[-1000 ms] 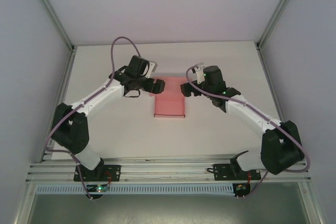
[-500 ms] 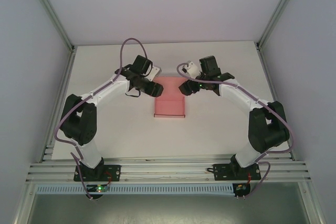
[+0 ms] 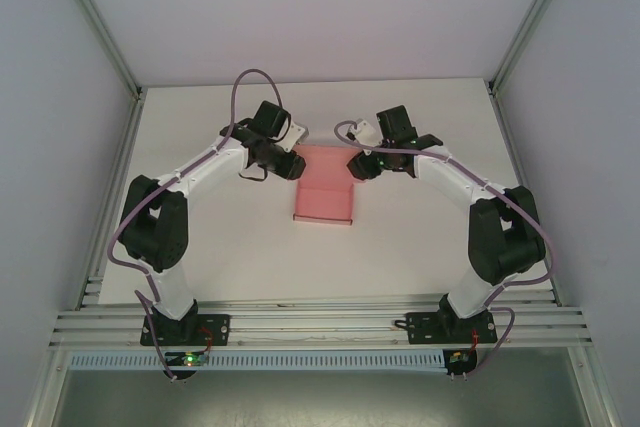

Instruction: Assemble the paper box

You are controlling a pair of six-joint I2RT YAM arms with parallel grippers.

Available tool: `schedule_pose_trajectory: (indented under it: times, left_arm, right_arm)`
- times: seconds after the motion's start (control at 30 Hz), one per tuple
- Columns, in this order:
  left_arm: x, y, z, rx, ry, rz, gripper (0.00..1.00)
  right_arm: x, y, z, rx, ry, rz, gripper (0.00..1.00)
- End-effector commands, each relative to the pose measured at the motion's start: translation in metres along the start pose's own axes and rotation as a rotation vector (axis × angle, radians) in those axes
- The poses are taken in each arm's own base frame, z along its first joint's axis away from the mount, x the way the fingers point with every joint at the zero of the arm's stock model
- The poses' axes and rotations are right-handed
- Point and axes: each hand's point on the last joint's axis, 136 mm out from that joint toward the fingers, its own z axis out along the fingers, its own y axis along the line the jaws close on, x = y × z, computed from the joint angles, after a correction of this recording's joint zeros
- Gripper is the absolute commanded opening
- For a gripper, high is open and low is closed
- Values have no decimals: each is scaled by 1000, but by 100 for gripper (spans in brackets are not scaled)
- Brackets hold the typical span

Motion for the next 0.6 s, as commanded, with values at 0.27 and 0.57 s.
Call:
schedule_pose_trajectory:
  times: [0.27, 0.57]
  left_arm:
    - [-5, 6, -2, -15, 9, -77, 0]
    - [-8, 18, -12, -127, -73, -343, 0]
  right_arm:
    - [-6, -3, -8, 84, 57, 24, 12]
    - [-29, -14, -12, 297, -84, 297, 6]
